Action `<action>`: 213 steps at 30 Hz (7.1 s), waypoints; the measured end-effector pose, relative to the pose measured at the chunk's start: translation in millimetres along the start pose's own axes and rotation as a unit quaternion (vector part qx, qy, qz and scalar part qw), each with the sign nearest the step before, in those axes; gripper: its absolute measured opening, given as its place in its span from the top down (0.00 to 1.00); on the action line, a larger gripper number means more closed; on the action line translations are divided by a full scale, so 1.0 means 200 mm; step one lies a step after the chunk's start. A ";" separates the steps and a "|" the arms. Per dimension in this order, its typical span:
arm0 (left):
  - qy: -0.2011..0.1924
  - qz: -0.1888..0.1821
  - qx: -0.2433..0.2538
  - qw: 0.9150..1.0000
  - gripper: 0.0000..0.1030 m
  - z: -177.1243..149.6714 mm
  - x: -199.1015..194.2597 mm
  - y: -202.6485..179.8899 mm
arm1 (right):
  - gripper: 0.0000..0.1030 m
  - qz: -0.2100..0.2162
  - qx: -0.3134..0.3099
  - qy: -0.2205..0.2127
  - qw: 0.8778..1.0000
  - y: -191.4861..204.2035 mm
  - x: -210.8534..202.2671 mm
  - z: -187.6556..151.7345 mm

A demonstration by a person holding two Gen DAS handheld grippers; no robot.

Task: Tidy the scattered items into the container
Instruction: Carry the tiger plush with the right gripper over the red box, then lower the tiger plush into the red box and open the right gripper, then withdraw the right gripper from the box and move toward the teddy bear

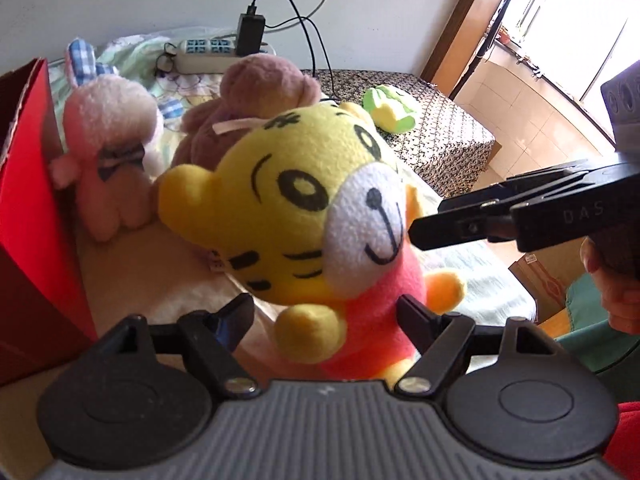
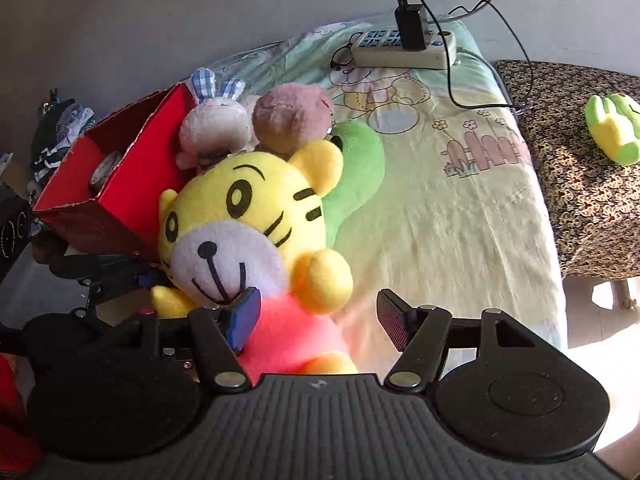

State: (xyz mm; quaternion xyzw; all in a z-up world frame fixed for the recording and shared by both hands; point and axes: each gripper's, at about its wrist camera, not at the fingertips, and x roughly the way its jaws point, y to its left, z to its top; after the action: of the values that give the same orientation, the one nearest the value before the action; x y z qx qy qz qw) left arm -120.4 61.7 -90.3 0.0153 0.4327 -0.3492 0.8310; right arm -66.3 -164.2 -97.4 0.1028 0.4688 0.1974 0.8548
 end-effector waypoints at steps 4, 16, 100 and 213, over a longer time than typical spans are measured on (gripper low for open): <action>-0.002 0.037 -0.009 0.999 0.26 0.02 0.02 -0.02 | 0.33 0.060 -0.030 0.020 0.998 -0.03 0.12 0.05; 0.000 0.113 -0.060 0.992 0.39 -0.02 -0.02 -0.07 | 0.46 0.209 -0.040 0.103 0.972 -0.05 0.27 0.09; 0.017 -0.019 0.054 0.998 0.84 0.32 -0.45 1.08 | 0.74 -0.173 -0.001 -0.041 0.984 1.27 0.62 0.56; 0.049 0.349 -0.155 0.923 0.05 0.03 -0.65 0.62 | 0.65 -0.047 -0.037 -0.063 0.996 1.02 0.27 0.19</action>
State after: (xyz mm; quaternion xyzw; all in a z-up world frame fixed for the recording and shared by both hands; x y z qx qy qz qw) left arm -93.0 226.4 -26.8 0.0537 0.4884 0.0354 0.8702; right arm -57.9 44.3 -44.8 0.0611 0.4107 0.1675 0.8942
